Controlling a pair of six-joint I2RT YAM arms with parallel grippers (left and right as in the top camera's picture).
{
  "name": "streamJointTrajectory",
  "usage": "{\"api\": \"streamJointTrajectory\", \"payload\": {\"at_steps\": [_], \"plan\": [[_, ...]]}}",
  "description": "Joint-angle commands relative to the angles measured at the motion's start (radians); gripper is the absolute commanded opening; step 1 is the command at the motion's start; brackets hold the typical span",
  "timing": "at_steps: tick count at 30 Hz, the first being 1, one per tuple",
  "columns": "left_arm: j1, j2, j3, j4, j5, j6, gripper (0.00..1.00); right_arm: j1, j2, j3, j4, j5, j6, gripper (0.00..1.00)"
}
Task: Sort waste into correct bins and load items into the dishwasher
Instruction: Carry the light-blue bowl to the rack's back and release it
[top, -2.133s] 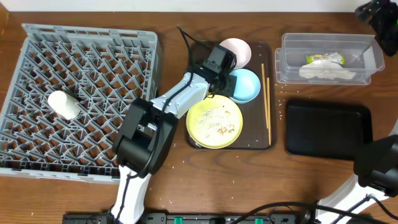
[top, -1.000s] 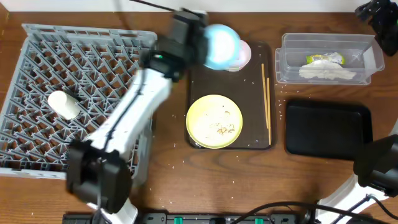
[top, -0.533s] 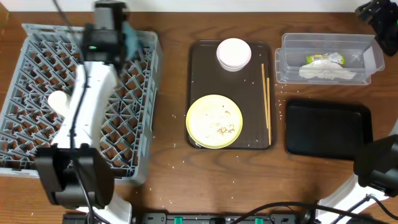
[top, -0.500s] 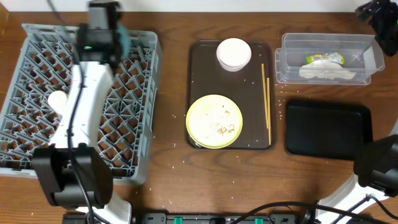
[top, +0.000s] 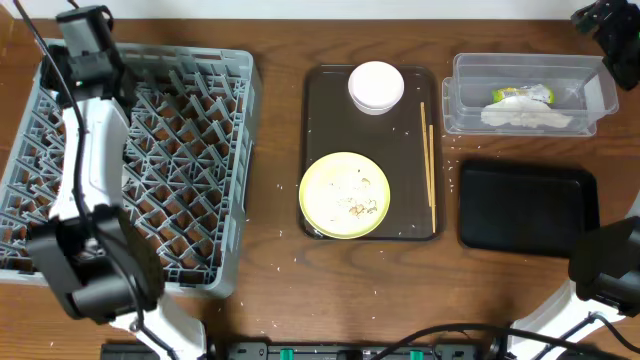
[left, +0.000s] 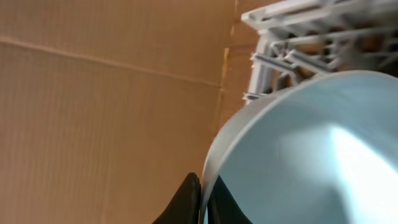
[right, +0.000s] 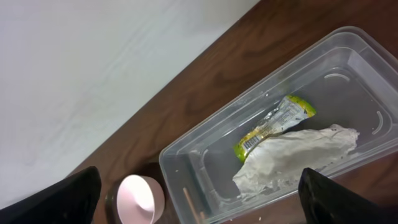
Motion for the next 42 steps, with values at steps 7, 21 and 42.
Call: {"api": "streamJointTrajectory", "payload": {"at_steps": [7,21,42], "plan": [[0.024,0.161,0.008,0.330,-0.166,0.240,0.08,-0.008,-0.018,0.002,-0.002,0.006,0.006,0.99],[-0.043,0.193,0.006,0.309,-0.164,0.220,0.08,-0.008,-0.018,0.002,-0.002,0.006,0.006,0.99],[-0.174,0.206,-0.011,0.121,-0.179,-0.005,0.57,-0.008,-0.018,0.002,-0.002,0.006,0.006,0.99]]}}
